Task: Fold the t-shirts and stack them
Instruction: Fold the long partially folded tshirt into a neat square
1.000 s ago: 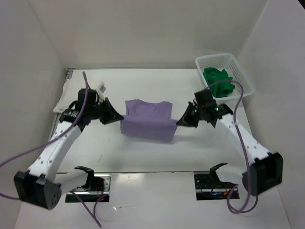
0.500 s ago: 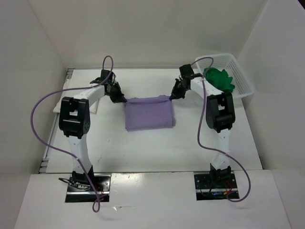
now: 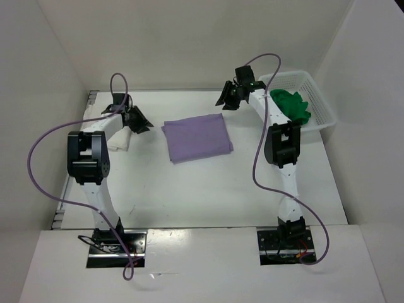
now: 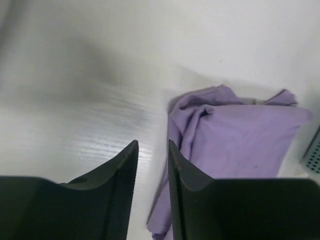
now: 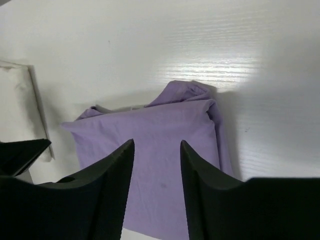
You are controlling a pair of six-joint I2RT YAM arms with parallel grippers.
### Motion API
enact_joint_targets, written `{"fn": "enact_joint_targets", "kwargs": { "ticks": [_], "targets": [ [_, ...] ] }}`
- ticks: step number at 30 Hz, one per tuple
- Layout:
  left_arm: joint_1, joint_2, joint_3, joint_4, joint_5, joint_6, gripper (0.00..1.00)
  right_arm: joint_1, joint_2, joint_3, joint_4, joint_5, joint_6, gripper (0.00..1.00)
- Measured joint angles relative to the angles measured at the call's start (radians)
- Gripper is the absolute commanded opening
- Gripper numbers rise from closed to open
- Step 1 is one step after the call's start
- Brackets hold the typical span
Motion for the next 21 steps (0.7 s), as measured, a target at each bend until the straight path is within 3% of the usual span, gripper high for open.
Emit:
{"fn": "enact_joint_targets", "kwargs": {
  "ticks": [2, 7, 8, 11, 14, 18, 21],
  "targets": [
    [0.013, -0.053, -0.024, 0.011, 0.0, -0.011, 0.35, 0.002, -0.003, 0.002, -0.003, 0.003, -0.008, 0.49],
    [-0.099, -0.169, -0.043, 0.089, 0.012, -0.037, 0.35, 0.016, -0.1, -0.193, 0.034, 0.011, -0.014, 0.06],
    [-0.146, -0.18, -0.052, 0.118, 0.021, -0.048, 0.35, 0.023, -0.129, -0.252, 0.043, 0.009, -0.013, 0.04],
    [-0.27, -0.157, -0.072, 0.172, 0.063, -0.054, 0.35, 0.048, -0.165, -0.354, 0.053, 0.006, -0.012, 0.02],
    [-0.315, -0.079, -0.089, 0.186, 0.089, -0.048, 0.35, 0.064, -0.146, -0.372, 0.057, 0.005, -0.016, 0.01],
    [-0.283, -0.042, -0.223, 0.188, 0.092, -0.05, 0.35, 0.07, 0.011, -0.13, 0.022, -0.031, -0.036, 0.01],
    [-0.263, -0.116, -0.333, 0.235, 0.113, -0.052, 0.35, 0.07, 0.122, 0.027, 0.027, -0.066, -0.026, 0.0]
  ]
}}
